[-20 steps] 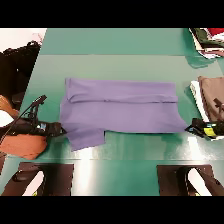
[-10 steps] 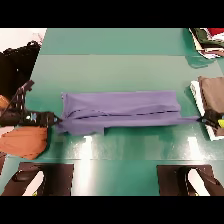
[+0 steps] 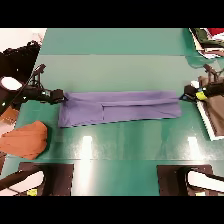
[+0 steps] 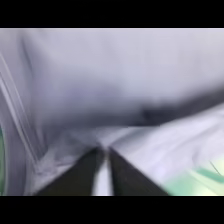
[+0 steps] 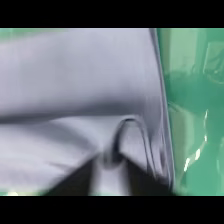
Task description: Fold the shirts.
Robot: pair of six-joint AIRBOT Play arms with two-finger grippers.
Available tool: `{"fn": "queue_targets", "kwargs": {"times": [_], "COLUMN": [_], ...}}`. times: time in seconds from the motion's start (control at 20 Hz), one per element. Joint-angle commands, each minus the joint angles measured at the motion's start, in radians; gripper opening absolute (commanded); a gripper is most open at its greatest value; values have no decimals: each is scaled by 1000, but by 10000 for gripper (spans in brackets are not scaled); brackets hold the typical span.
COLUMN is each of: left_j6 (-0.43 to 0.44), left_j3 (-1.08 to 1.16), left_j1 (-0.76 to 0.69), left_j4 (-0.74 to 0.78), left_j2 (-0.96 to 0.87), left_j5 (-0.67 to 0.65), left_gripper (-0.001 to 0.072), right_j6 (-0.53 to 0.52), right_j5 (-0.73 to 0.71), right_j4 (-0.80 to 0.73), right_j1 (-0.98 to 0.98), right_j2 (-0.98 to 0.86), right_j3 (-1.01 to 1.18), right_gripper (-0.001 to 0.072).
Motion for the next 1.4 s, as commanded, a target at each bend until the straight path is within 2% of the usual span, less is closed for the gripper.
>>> {"fn": "queue_targets", "kwargs": {"times": [0.0,0.2,0.3,0.35,0.4,0.45,0.5,0.75,0.85,0.9,0.95,1.0,1.05,1.1,1.35], "left_j6": [-13,-11,-3,15,18,18,18,16,4,-15,-35,-40,-40,-41,-74], "left_j3": [61,114,117,117,117,117,117,117,117,117,118,130,157,192,420], "left_j1": [0,0,0,0,0,0,-1,-159,-247,-283,-318,-347,-377,-404,-542], "left_j4": [-30,-36,-103,-139,-175,-212,-241,-233,-233,-237,-237,-237,-237,-237,-233], "left_j2": [-99,-98,-97,-97,-97,-97,-97,-100,-108,-116,-127,-146,-176,-208,-420], "left_j5": [39,-95,-139,-143,-143,-142,-141,-42,53,97,135,149,146,144,139], "left_gripper": [592,568,96,23,23,23,23,22,22,22,21,22,22,22,21], "right_j6": [6,-64,-104,-109,-113,-123,-134,-231,-241,-252,-262,-279,-290,-290,-273], "right_j5": [2,144,211,220,219,207,202,215,206,202,200,200,204,209,290], "right_j4": [79,85,97,102,101,103,114,329,334,334,335,334,335,335,338], "right_j1": [11,-65,-122,-153,-173,-198,-217,-227,-188,-170,-154,-139,-129,-120,-48], "right_j2": [-142,-166,-166,-169,-172,-175,-187,-309,-340,-350,-356,-356,-351,-337,-185], "right_j3": [132,179,158,136,108,77,49,-12,-2,11,28,49,74,105,263], "right_gripper": [439,439,439,447,451,493,594,597,586,531,417,204,34,14,13]}}
